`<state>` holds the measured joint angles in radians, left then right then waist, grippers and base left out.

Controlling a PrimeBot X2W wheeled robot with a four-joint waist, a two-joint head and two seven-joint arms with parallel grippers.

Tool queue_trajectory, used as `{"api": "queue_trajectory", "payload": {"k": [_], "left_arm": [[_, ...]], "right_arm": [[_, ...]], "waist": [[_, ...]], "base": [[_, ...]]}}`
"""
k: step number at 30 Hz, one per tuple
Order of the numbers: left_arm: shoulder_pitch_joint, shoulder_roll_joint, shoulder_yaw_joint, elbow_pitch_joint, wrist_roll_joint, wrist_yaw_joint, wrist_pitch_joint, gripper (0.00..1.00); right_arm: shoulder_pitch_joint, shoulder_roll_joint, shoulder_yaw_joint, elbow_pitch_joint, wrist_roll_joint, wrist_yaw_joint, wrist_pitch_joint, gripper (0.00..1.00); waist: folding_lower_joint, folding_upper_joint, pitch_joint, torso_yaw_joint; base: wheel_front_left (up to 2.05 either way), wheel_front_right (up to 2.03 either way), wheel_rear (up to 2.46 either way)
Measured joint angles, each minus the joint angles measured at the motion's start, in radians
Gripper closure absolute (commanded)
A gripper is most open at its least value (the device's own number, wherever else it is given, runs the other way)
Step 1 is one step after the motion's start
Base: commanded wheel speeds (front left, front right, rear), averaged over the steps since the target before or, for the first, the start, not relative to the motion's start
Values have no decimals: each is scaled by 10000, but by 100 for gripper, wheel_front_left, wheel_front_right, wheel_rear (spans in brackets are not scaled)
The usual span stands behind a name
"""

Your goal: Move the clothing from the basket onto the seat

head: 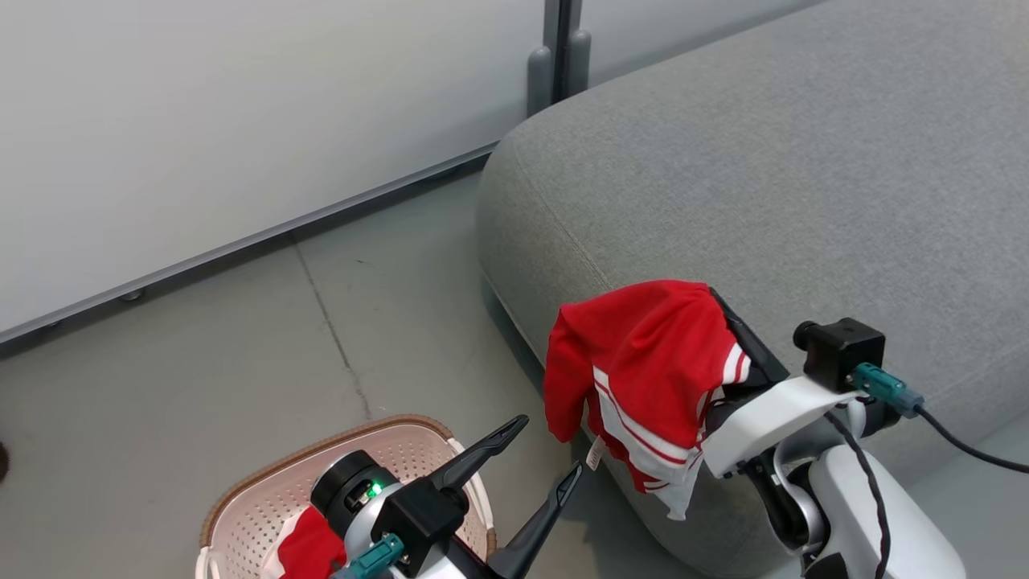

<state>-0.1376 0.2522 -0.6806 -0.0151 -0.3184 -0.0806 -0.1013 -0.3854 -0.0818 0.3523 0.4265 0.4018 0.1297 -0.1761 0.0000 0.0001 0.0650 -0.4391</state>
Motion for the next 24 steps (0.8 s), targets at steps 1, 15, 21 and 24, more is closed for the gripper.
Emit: {"api": "queue_trajectory", "payload": {"k": [1,15,21,24], "left_arm": [[-42,4,-13,0,2,-21,0,0],[-997,201,-23,-355,165,-82,148,0],[-1621,280,-188,-587,274,-228,278,0],[-1918,320,-274,-709,320,-255,320,0]], "right_arm": [[-10,-2,-77,-19,-6,0,-2,100],[-2826,-813,-2487,-36,-261,0,-422,100],[-4579,-1421,-3605,640,-631,0,-658,100],[-5360,-1735,-4004,1058,-782,0,-754,100]], "waist": [[0,0,38,-72],[0,0,884,-205],[0,0,1352,113],[0,0,1633,300]], "base": [[0,0,0],[0,0,0],[0,0,0],[0,0,0]]}}
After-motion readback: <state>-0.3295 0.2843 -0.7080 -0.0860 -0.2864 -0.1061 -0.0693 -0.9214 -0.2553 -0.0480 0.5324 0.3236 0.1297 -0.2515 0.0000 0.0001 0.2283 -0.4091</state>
